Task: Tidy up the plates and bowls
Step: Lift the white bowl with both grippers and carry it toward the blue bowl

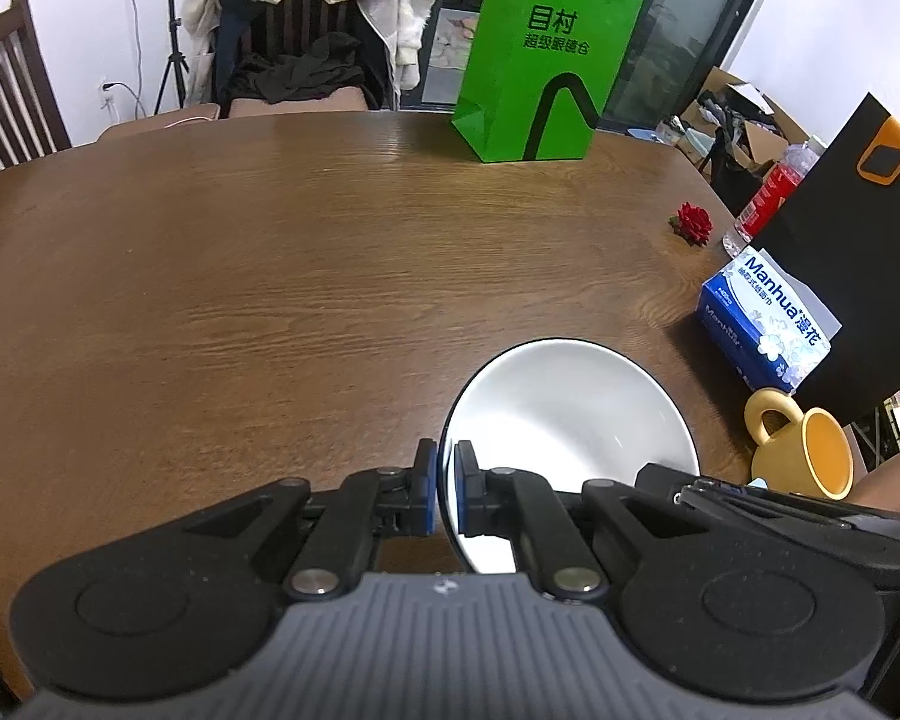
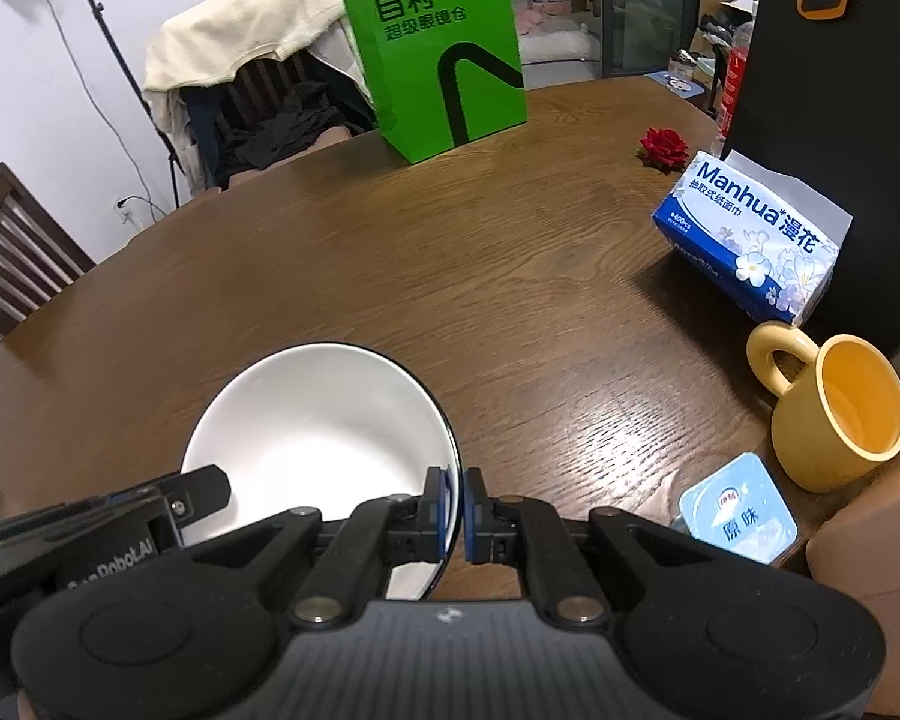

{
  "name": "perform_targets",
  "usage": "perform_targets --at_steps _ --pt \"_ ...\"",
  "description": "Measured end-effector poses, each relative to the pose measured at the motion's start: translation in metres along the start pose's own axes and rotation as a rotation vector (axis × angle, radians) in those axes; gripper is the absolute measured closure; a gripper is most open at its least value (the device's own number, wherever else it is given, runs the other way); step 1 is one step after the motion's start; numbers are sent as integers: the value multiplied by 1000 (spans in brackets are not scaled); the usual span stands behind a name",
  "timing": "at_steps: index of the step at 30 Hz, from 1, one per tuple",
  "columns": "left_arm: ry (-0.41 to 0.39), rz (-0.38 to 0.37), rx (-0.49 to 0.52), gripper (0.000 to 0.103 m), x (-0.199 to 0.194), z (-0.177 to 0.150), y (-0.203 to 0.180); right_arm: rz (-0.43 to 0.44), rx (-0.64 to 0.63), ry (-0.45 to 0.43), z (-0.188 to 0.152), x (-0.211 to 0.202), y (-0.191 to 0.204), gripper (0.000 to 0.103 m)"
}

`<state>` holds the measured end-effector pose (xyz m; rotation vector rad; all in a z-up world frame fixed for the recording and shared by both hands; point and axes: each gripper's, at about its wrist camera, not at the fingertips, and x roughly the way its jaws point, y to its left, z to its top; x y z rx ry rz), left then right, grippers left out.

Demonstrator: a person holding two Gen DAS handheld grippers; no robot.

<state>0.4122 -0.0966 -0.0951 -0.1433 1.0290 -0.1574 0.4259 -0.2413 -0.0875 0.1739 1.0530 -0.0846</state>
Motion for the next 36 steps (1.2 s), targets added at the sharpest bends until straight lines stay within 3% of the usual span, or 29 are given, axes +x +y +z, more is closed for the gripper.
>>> perform_targets --at_steps 36 --pt "-55 59 -115 97 -74 -49 65 71 -124 -9 -55 -48 69 97"
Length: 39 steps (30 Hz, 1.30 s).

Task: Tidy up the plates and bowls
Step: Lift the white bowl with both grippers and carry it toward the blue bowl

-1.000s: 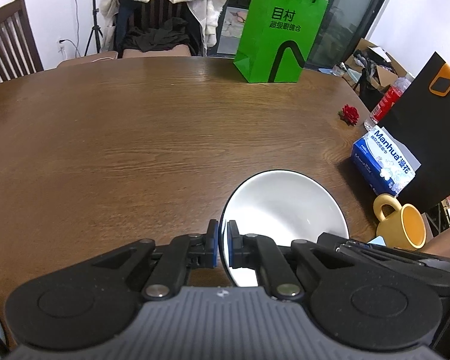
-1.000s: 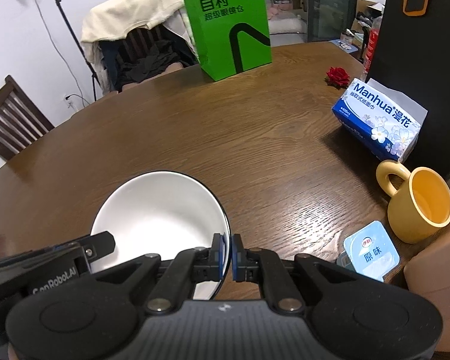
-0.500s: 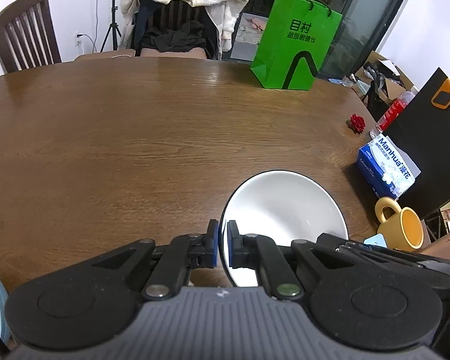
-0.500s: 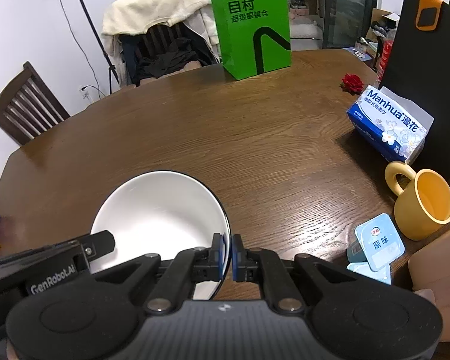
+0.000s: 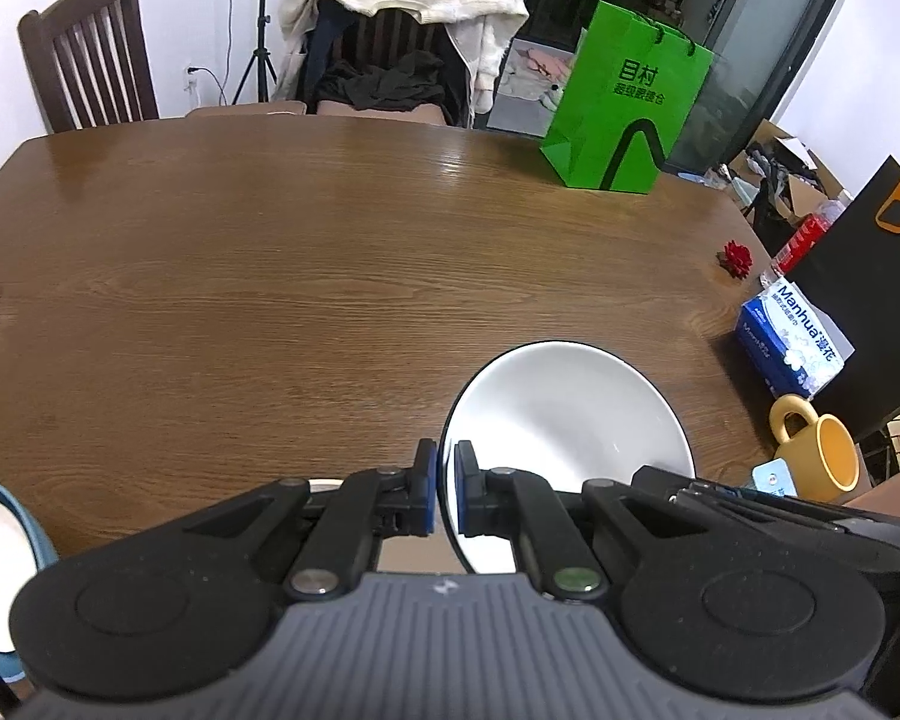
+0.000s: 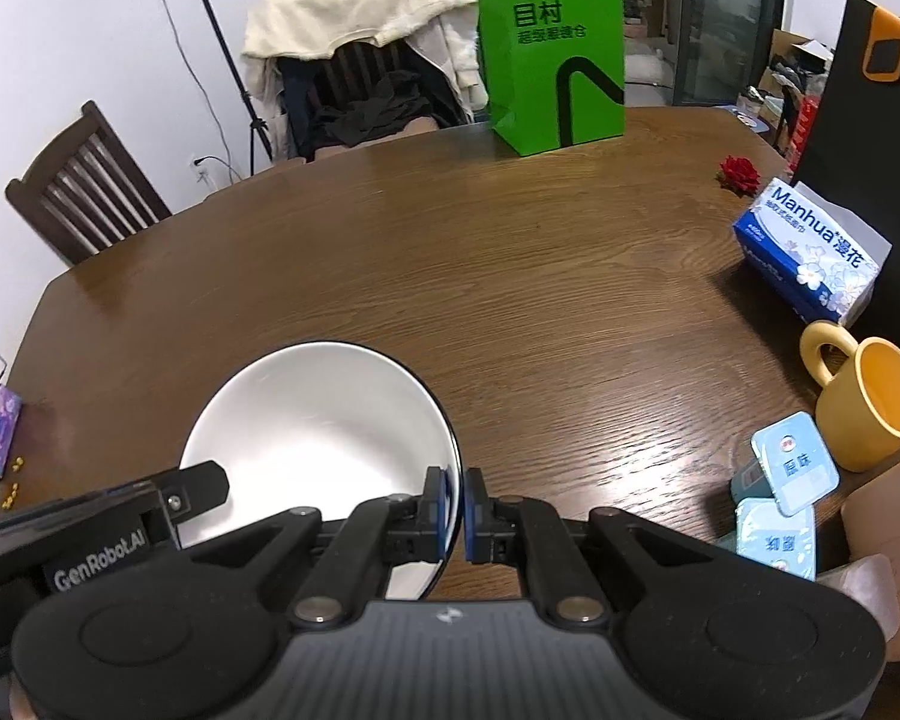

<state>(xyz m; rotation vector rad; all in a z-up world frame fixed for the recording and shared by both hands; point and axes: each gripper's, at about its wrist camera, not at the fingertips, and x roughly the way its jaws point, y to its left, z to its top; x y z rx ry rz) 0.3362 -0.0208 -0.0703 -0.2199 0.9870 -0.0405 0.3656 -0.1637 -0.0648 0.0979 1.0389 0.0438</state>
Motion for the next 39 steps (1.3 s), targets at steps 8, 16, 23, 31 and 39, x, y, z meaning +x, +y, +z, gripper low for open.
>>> perform_targets --at_steps 8,16,23,31,39 --pt "-3 14 -34 97 -9 -7 25 14 -33 11 -12 -1 26 97" --pt "-13 35 -67 97 -19 -13 48 31 -64 16 -19 -1 51 97" --pt "-20 59 -103 97 -28 -18 72 53 -99 25 -24 0 75 97" --pt "-34 85 -144 97 -41 -23 101 77 -152 33 -31 -1 106 97" --pt "-46 114 -184 97 -56 -29 130 101 -199 39 -37 -2 137 97"
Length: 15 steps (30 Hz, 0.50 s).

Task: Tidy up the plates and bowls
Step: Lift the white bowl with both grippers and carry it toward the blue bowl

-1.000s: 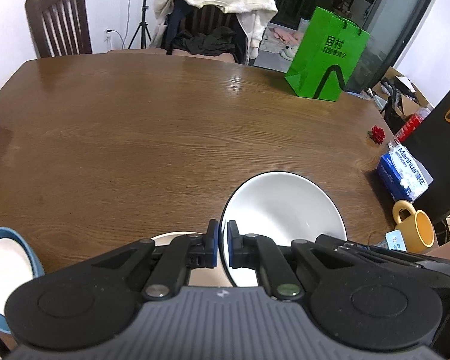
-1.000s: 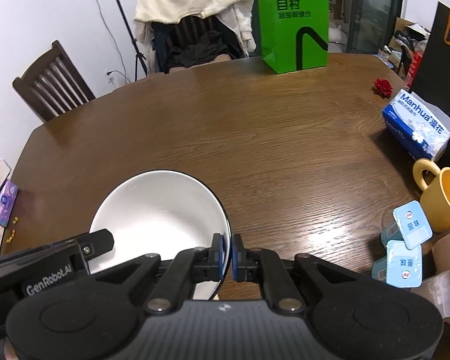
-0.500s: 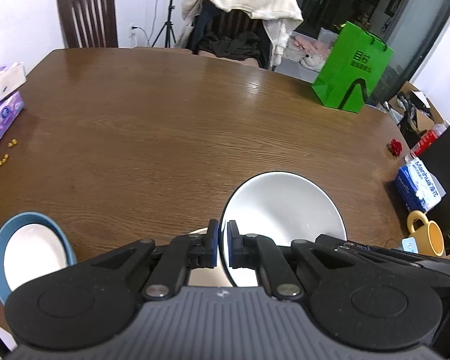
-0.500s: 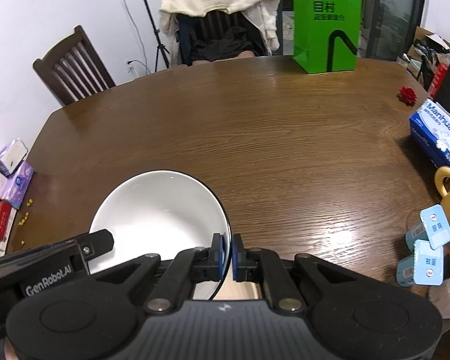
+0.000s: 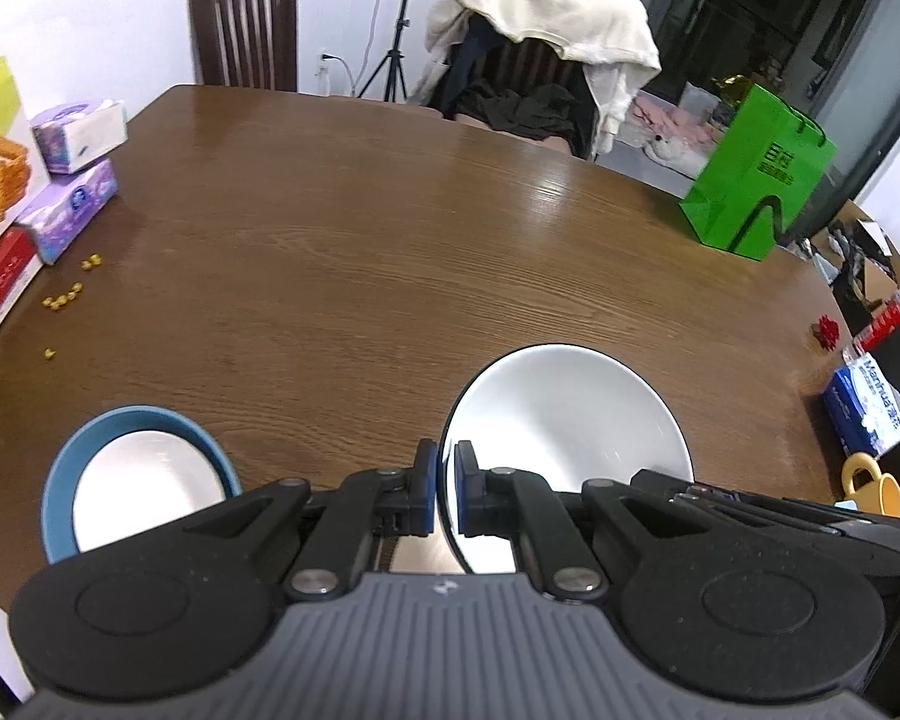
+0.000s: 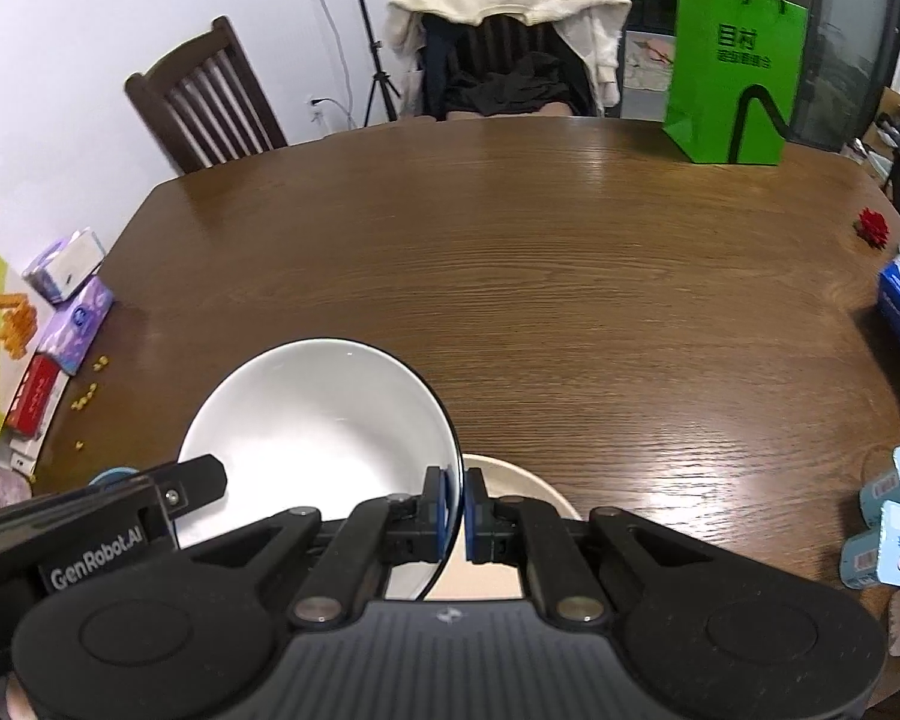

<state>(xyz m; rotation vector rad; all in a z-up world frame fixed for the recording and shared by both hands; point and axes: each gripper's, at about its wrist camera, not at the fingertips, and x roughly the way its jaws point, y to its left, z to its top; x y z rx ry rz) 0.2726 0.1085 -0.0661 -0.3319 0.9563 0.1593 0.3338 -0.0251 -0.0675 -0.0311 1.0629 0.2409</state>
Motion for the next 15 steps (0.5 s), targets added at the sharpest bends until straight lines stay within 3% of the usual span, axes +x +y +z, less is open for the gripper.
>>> perform_targets --at_steps 15 --pt "-12 41 -75 97 -14 -2 54 38 -75 18 -4 7 57 97"
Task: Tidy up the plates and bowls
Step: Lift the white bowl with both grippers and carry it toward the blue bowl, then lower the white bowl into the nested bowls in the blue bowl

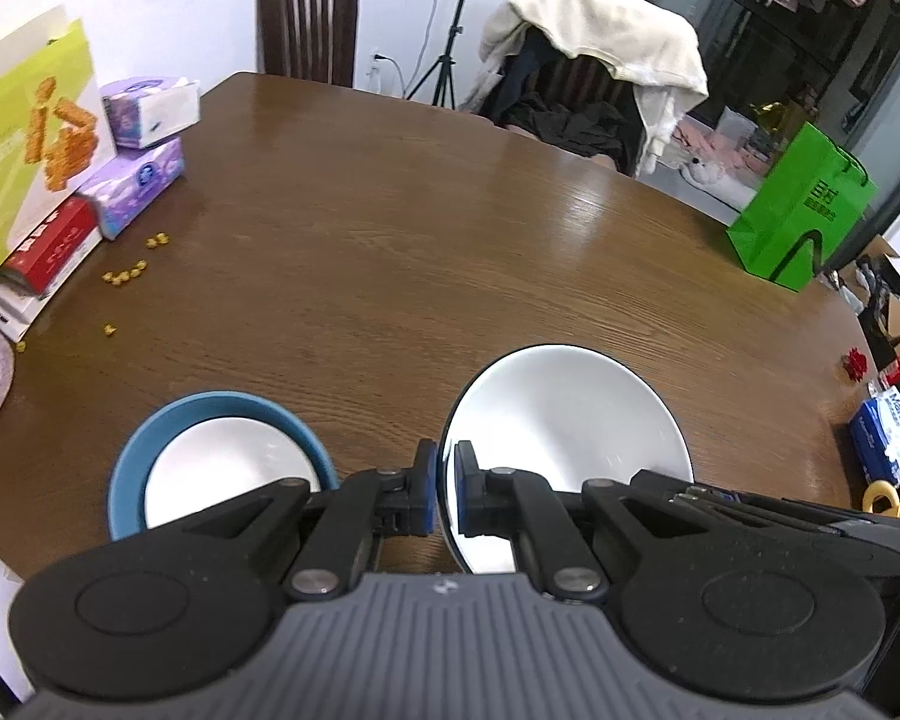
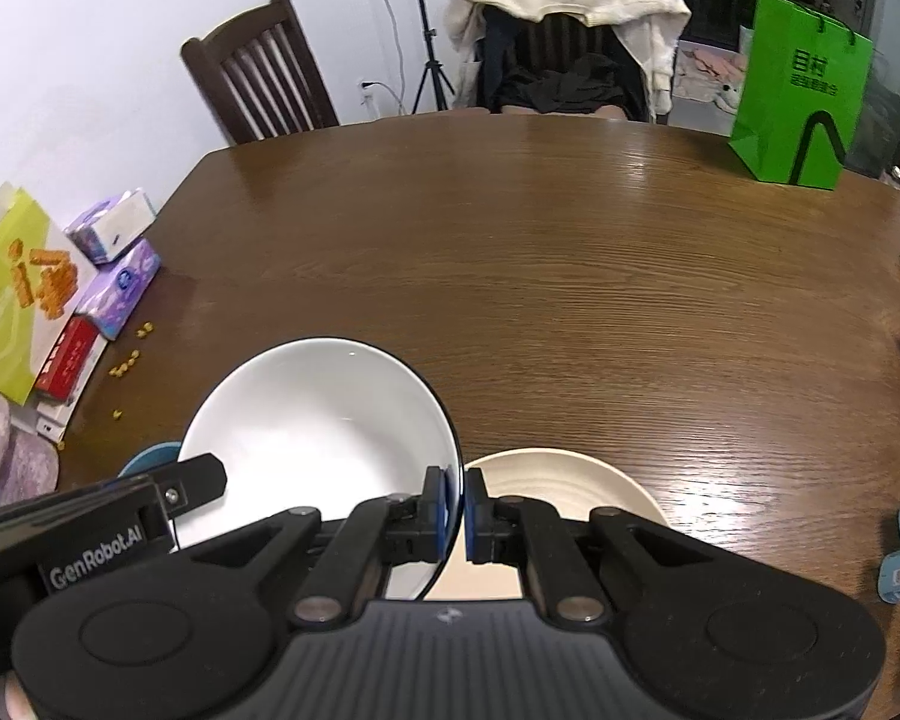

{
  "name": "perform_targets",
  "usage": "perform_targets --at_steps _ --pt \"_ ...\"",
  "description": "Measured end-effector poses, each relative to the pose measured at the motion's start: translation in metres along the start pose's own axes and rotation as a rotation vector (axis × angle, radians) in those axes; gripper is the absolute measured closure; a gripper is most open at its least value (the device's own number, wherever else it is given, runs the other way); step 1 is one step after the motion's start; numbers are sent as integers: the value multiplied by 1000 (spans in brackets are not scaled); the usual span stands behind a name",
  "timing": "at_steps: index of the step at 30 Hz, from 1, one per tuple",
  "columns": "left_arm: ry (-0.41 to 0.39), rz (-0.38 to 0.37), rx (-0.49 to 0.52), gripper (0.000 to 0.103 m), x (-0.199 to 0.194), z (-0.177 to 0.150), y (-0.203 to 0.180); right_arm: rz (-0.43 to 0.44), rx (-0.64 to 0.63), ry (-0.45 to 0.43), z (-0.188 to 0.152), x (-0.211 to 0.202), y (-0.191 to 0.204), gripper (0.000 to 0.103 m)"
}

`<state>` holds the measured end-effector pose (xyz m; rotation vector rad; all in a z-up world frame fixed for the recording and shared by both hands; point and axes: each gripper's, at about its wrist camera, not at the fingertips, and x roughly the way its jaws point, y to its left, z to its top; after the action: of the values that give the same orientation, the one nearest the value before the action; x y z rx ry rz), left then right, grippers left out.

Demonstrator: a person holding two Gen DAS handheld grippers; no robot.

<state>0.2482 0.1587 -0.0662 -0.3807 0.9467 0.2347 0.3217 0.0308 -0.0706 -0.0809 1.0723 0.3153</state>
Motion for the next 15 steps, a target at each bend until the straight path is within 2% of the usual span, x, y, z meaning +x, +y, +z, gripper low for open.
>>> perform_targets --at_steps 15 --pt "-12 43 -67 97 -14 -1 47 39 -71 17 -4 8 54 97"
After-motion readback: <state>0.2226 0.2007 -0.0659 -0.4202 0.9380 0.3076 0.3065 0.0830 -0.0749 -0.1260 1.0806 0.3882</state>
